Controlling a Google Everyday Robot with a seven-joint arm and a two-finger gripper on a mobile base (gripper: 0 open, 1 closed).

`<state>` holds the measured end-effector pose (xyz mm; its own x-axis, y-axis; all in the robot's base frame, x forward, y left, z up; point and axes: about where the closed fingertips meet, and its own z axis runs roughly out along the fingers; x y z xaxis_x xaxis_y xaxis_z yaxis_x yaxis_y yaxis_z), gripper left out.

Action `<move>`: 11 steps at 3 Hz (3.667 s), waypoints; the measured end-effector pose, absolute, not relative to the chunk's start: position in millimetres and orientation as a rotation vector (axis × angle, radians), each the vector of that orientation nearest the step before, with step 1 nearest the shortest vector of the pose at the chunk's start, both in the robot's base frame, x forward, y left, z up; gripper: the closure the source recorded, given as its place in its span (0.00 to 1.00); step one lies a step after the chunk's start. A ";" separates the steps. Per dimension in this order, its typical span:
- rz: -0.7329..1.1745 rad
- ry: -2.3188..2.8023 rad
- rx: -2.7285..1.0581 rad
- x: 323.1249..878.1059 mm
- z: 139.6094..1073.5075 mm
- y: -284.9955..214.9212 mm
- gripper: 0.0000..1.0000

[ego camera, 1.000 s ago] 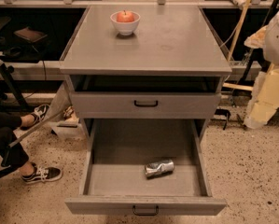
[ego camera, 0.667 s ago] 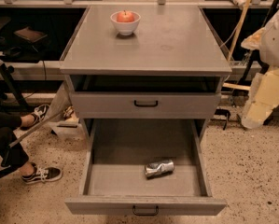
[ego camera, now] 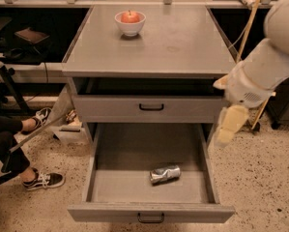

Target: Pick redbull can from middle drawer and place on counter

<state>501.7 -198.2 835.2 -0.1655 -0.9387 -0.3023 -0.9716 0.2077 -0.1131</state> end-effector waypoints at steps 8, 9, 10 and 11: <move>0.466 2.290 -1.438 631.4 438.9 -112.9 0.00; 0.432 2.265 -1.408 643.1 440.4 -110.6 0.00; 0.430 2.229 -1.435 641.8 431.0 -115.8 0.00; 0.406 2.140 -1.487 638.5 407.2 -135.2 0.00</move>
Offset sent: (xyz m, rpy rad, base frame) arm 0.1128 0.0396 -0.2372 0.2644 0.0046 -0.0709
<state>638.5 -135.2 407.2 -0.2794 -0.7836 -0.5550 -0.9323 0.3596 -0.0384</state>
